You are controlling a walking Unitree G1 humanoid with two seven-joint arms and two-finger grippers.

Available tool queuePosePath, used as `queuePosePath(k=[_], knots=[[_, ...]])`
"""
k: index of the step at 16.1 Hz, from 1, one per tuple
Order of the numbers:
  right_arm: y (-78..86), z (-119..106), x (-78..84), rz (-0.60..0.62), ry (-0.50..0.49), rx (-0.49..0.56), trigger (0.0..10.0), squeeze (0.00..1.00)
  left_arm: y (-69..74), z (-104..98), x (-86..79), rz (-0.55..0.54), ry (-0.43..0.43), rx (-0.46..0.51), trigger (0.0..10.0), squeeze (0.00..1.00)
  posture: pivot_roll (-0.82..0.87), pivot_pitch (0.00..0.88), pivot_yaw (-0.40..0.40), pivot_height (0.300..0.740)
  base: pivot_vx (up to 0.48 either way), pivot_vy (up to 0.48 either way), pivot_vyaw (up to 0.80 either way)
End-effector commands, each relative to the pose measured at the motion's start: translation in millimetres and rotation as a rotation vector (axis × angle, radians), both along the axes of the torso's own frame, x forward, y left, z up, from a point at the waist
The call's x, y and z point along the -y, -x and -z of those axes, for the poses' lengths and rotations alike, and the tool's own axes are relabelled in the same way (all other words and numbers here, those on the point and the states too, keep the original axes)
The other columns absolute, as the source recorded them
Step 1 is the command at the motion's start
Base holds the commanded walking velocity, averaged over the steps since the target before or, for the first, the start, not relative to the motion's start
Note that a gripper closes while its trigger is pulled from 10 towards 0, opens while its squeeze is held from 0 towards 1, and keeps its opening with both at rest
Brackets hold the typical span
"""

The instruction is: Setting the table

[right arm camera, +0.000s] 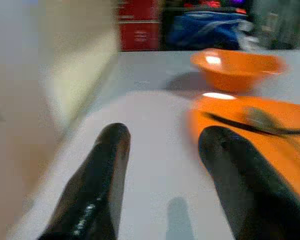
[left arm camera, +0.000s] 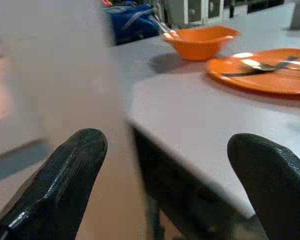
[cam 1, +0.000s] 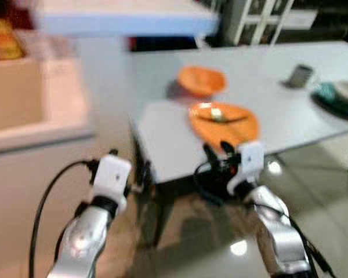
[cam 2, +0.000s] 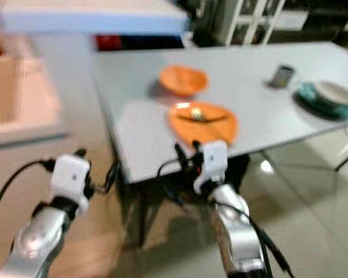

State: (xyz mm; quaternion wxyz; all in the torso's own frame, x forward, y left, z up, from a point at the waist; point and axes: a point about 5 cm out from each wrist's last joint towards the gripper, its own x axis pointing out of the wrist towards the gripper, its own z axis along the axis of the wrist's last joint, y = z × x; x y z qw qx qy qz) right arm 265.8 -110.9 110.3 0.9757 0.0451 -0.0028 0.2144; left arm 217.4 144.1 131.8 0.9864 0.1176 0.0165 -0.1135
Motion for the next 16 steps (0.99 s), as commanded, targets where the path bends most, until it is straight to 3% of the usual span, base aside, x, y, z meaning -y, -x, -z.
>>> queuePosePath(k=[1, 5, 9, 10, 14, 15, 16], knots=[[0.8, -2.8, -1.8, -0.031, -0.005, 0.003, 10.0, 1.00, 2.0, -7.0, 0.4, 0.000, -0.011, 0.033, 10.0, 0.00, 0.07, 0.000, -0.113, 0.740, 0.000, 0.480, 0.00], [-12.0, -19.7, 0.0, 0.040, -0.022, 0.043, 10.0, 1.00, -17.1, -30.6, -0.1, -0.024, -0.036, 0.122, 10.0, 0.00, 0.08, 0.000, -0.114, 0.740, 0.000, 0.480, 0.51], [-24.6, -42.2, -5.0, 0.061, -0.062, 0.097, 10.0, 1.00, -29.8, -35.6, 6.2, -0.016, -0.055, 0.147, 10.0, 0.00, 0.06, 0.000, -0.094, 0.740, 0.000, 0.480, 0.80], [-28.2, -49.3, -7.2, 0.061, -0.092, 0.108, 10.0, 1.00, -40.3, -42.2, 9.5, -0.033, -0.019, 0.161, 10.0, 0.00, 0.04, 0.000, -0.079, 0.740, 0.000, 0.480, 0.80], [-27.2, -46.7, -12.4, 0.057, -0.096, 0.084, 10.0, 1.00, -47.7, -44.0, 6.8, -0.073, 0.017, 0.156, 10.0, 0.00, 0.04, 0.000, -0.068, 0.740, 0.000, 0.442, 0.80], [-30.3, -46.5, -10.6, 0.089, -0.133, 0.059, 10.0, 1.00, -47.7, -45.5, 8.2, -0.063, 0.058, 0.145, 10.0, 0.00, 0.05, 0.000, -0.069, 0.740, 0.000, 0.000, 0.00], [-34.6, -44.1, -7.7, 0.126, -0.117, 0.031, 10.0, 1.00, -48.3, -46.3, 8.0, -0.059, 0.041, 0.145, 10.0, 0.00, 0.05, 0.000, -0.073, 0.740, 0.000, 0.000, 0.00]])
